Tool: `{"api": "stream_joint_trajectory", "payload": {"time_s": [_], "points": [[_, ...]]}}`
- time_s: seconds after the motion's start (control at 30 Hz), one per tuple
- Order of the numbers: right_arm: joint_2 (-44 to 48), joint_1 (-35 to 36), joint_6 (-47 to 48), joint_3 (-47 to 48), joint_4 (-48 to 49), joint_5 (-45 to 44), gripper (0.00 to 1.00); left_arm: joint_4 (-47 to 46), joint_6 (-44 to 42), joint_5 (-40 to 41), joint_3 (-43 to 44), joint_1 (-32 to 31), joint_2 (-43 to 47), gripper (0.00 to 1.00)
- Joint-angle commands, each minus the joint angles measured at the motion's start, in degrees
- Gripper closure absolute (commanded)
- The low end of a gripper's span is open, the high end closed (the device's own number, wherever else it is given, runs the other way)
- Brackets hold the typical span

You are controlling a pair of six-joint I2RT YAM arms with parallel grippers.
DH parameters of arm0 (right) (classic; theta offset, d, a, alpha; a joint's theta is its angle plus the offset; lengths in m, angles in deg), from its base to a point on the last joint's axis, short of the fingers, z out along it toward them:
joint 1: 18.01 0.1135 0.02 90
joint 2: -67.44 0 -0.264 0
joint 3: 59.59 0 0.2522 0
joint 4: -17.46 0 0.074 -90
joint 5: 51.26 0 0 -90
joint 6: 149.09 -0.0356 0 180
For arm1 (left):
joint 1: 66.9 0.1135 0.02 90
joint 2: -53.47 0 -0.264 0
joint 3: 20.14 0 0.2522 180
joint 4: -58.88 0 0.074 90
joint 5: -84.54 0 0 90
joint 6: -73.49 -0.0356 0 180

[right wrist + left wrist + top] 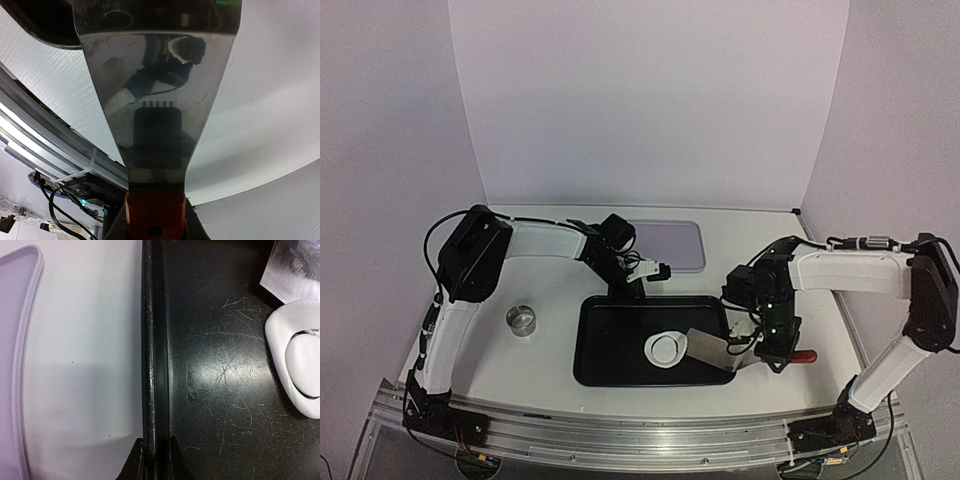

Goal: Roll out the dumpling wrappers from the dough

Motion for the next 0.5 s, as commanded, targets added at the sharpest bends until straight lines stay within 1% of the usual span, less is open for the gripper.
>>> {"api": "stream_joint_trajectory", "payload": {"time_s": [0.0,0.3,0.47], "points": [[-0.8,-0.2,0.5,3.3,-1.8,2.4,1.0,-0.2,-5.6,3.2,0.3,-1.1,0.1,1.0],[-0.8,-0.2,1.3,4.0,-1.8,4.1,1.0,-0.1,-5.9,3.7,-0.5,-1.1,0.1,1.0],[-1.7,-0.2,0.8,6.1,-0.9,6.3,1.0,-0.2,-6.0,3.6,-0.5,-1.1,-0.1,1.0]]}}
